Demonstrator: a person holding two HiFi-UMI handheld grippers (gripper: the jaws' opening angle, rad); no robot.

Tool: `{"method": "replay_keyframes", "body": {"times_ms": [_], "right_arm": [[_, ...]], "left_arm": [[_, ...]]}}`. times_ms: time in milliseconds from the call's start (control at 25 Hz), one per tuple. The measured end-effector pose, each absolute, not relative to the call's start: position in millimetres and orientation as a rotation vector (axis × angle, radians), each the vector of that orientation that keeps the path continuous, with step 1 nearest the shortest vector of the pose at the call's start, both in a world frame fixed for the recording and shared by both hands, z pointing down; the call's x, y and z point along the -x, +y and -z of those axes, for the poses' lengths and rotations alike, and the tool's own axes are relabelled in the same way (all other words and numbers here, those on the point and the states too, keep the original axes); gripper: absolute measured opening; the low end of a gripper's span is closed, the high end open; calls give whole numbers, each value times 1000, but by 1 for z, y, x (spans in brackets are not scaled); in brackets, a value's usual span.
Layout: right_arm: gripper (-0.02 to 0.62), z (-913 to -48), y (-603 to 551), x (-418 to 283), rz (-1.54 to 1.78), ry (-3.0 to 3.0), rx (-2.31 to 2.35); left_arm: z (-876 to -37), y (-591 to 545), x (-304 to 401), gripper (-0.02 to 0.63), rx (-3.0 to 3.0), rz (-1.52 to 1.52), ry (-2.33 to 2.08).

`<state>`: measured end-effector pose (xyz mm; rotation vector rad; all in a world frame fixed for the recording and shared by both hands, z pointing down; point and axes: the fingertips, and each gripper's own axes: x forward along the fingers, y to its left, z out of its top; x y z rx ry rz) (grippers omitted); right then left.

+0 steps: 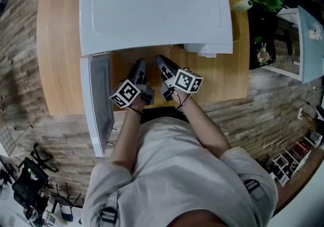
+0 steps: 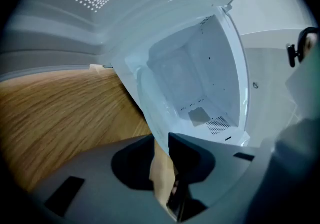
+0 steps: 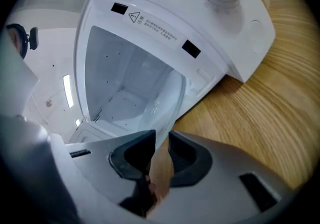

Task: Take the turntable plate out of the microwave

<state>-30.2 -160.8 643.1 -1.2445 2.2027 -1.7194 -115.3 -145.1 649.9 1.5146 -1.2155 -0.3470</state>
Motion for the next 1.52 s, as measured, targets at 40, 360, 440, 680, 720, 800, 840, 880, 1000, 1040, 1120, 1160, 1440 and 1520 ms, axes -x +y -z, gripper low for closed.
{"method": "replay_keyframes", "body": {"times_ms": [40,360,440,680,720,800,840,880,1000,1040,1120,1160,1440,1520], "right_arm": [[86,-644,-158,28,1720,2202,1251],[89,-645,-151,25,1712,2210,1246],[95,-647,-151,21,1691,2242,1271],[170,-647,-174,13,1675,2207,1303],[170,-646,-180,13,1675,2190,1302],[167,-647,-189,12,1676,2164,1310],[161,-647,-193,12,1678,2152,1315],[151,-648,-197,12,1681,2142,1321],[123,-649,-200,12,1680,2129,1328],[121,-650,-200,12,1680,2126,1326],[118,-650,-198,13,1685,2124,1324],[117,-650,-197,13,1688,2126,1325],[117,-645,-183,10,1666,2167,1328],[117,-643,-182,10,1658,2181,1326]], "left_arm": [[-651,-141,114,98,-1514,338,-1216],[-646,-145,133,155,-1524,390,-1256],[-647,-153,141,173,-1519,414,-1269],[-648,-171,147,172,-1536,401,-1283],[-649,-172,147,169,-1537,397,-1285],[-650,-173,146,153,-1533,393,-1288],[-650,-173,146,147,-1529,393,-1289],[-650,-173,146,132,-1526,392,-1291],[-652,-172,147,124,-1525,390,-1291],[-652,-172,147,121,-1524,392,-1283],[-652,-171,147,121,-1520,394,-1269],[-652,-170,147,121,-1518,390,-1268],[-650,-156,143,121,-1505,392,-1271],[-648,-154,143,123,-1506,402,-1270]]}}
